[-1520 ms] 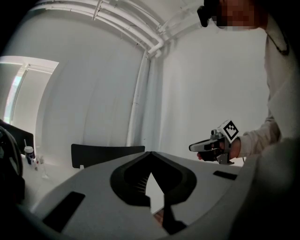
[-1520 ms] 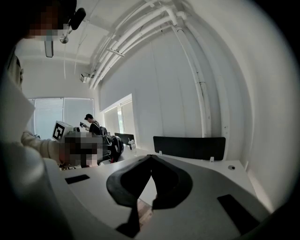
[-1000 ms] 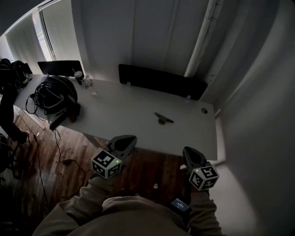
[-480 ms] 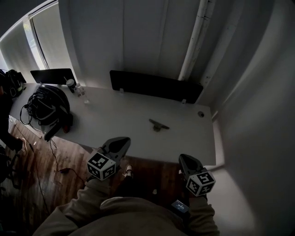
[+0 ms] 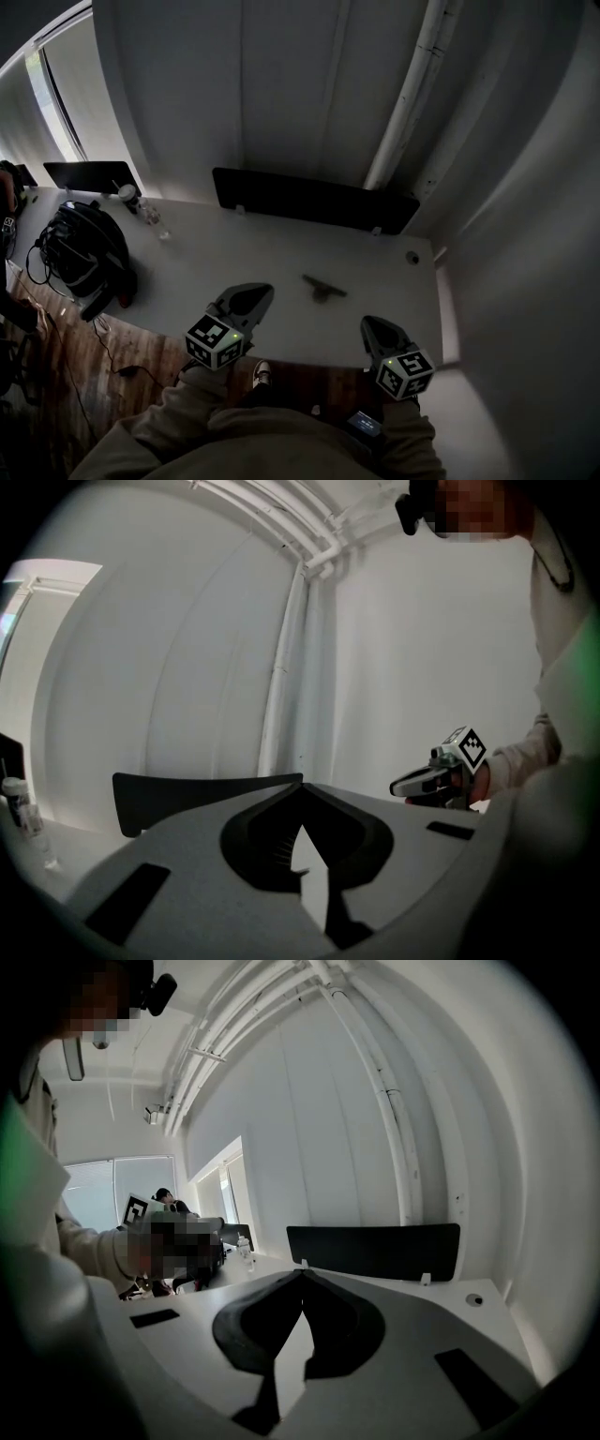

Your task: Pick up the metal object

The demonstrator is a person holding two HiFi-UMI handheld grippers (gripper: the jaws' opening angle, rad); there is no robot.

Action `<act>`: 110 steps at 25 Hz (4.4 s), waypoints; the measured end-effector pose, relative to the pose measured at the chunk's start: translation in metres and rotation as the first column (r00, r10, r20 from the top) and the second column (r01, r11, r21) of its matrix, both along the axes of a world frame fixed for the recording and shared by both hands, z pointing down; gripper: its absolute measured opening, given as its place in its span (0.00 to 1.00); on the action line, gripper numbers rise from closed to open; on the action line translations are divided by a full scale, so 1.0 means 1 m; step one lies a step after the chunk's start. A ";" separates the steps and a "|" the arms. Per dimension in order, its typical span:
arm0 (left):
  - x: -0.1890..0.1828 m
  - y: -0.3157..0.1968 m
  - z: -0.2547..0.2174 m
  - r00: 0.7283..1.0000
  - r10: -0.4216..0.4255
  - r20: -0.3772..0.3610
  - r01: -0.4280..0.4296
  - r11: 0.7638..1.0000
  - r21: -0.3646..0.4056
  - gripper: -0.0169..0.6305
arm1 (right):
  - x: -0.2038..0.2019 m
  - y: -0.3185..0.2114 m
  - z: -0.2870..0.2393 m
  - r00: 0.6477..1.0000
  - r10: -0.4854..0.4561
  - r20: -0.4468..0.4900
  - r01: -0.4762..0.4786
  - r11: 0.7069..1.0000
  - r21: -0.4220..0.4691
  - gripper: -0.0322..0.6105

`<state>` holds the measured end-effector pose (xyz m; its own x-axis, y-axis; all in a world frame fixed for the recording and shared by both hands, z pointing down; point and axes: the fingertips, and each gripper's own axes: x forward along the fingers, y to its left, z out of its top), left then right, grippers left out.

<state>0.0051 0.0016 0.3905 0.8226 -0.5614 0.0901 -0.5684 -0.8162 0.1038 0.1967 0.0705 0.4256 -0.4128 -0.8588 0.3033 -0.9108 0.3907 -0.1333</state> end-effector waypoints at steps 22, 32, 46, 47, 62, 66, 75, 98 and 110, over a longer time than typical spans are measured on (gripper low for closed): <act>-0.010 -0.184 0.023 0.998 0.059 0.030 -0.057 0.997 -0.047 0.02 | -0.003 -0.185 -0.008 0.998 0.064 0.006 -0.064 0.998 -0.023 0.07; 0.007 -0.194 0.021 0.997 0.070 0.009 -0.070 0.996 -0.061 0.02 | 0.003 -0.205 -0.011 0.999 0.041 -0.016 -0.042 0.999 -0.020 0.07; 0.004 -0.203 0.043 0.997 0.063 0.044 -0.058 0.992 -0.109 0.02 | 0.006 -0.223 0.008 1.000 0.028 -0.009 -0.029 0.998 -0.059 0.07; 0.006 -0.203 0.045 0.997 0.067 0.045 -0.061 0.992 -0.113 0.02 | 0.006 -0.224 0.010 1.000 0.029 -0.008 -0.029 0.998 -0.062 0.07; 0.019 -0.213 0.072 0.994 0.089 0.065 -0.076 0.981 -0.177 0.02 | 0.007 -0.238 0.043 1.000 0.020 0.004 -0.020 0.992 -0.126 0.07; 0.019 -0.212 0.083 0.992 0.096 0.078 -0.079 0.978 -0.195 0.02 | 0.008 -0.240 0.053 1.000 0.018 0.006 -0.017 0.989 -0.146 0.07; 0.022 -0.211 0.109 0.991 0.110 0.080 -0.089 0.968 -0.236 0.02 | 0.003 -0.243 0.077 1.000 -0.001 0.003 0.002 0.982 -0.188 0.07; 0.022 -0.189 0.189 0.985 0.130 0.115 -0.079 0.926 -0.369 0.02 | -0.011 -0.230 0.152 0.998 -0.058 -0.015 0.050 0.947 -0.316 0.07; 0.022 -0.174 0.232 0.983 0.137 0.119 -0.072 0.894 -0.442 0.02 | -0.013 -0.220 0.194 0.998 -0.067 -0.006 0.060 0.921 -0.385 0.07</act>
<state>0.0268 -0.1725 0.6228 0.8340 -0.3507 0.4260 -0.5179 -0.7640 0.3849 0.1839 -0.1490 0.6195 -0.4539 -0.6469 0.6128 -0.8895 0.3699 -0.2684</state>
